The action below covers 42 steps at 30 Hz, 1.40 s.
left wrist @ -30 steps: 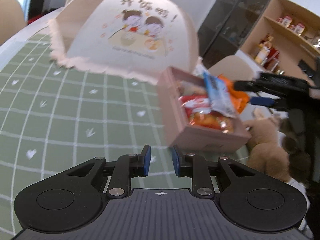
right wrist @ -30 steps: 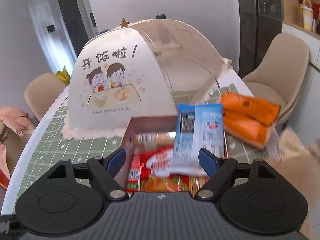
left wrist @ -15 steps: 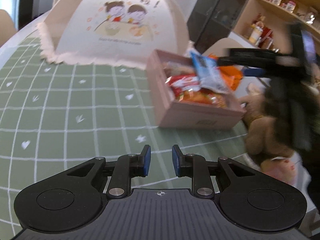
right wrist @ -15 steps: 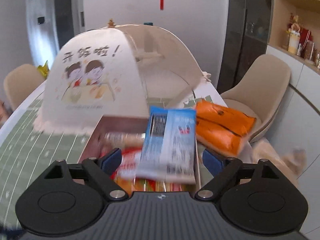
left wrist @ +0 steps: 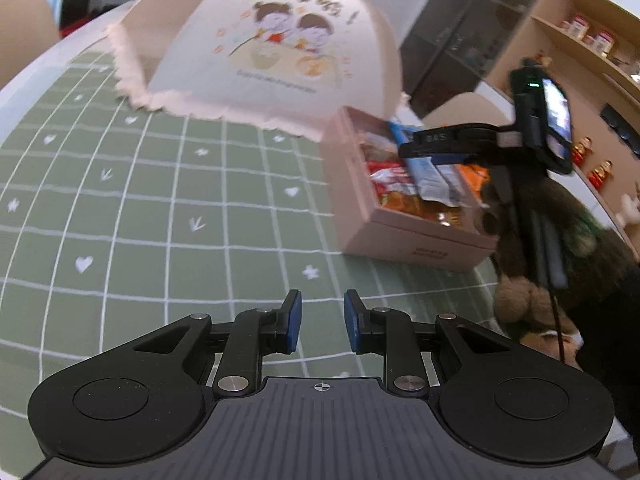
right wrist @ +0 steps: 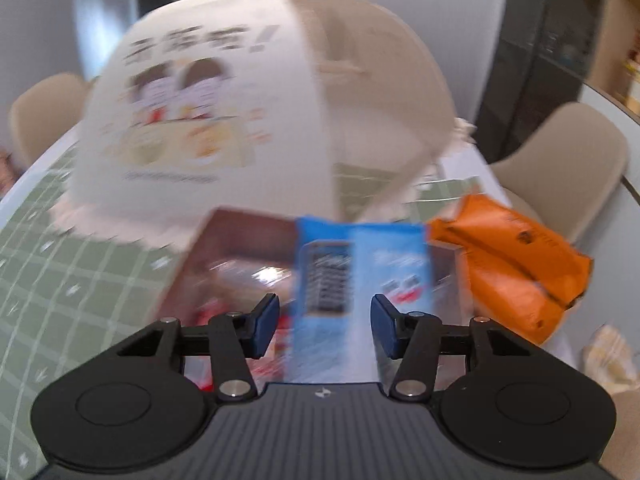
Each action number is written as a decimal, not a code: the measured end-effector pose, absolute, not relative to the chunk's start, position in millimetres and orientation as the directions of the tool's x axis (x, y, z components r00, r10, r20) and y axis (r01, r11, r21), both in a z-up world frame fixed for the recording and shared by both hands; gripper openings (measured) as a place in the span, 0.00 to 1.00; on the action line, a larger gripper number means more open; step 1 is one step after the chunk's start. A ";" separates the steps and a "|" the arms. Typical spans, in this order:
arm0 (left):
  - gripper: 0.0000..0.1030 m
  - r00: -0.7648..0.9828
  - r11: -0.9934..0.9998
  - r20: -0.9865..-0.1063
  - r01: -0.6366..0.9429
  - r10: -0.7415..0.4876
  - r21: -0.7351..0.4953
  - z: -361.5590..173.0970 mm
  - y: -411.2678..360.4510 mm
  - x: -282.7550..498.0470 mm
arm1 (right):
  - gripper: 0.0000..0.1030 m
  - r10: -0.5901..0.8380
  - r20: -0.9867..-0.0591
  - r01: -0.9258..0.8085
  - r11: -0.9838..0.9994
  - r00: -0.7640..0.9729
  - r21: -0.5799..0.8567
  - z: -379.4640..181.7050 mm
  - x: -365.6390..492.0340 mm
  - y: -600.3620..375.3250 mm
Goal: Organize snacks
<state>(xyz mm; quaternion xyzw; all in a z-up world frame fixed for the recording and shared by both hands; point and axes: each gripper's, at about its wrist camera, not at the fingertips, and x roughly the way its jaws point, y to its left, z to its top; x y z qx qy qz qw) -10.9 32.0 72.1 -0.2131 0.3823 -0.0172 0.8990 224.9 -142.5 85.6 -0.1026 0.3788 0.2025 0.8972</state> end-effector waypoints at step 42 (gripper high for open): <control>0.26 0.805 0.995 -0.586 -0.092 0.093 0.032 5.7 -39.1 -24.0 | 1.00 0.198 -0.630 -0.248 0.969 0.751 0.009 -2.1 31.1 -190.2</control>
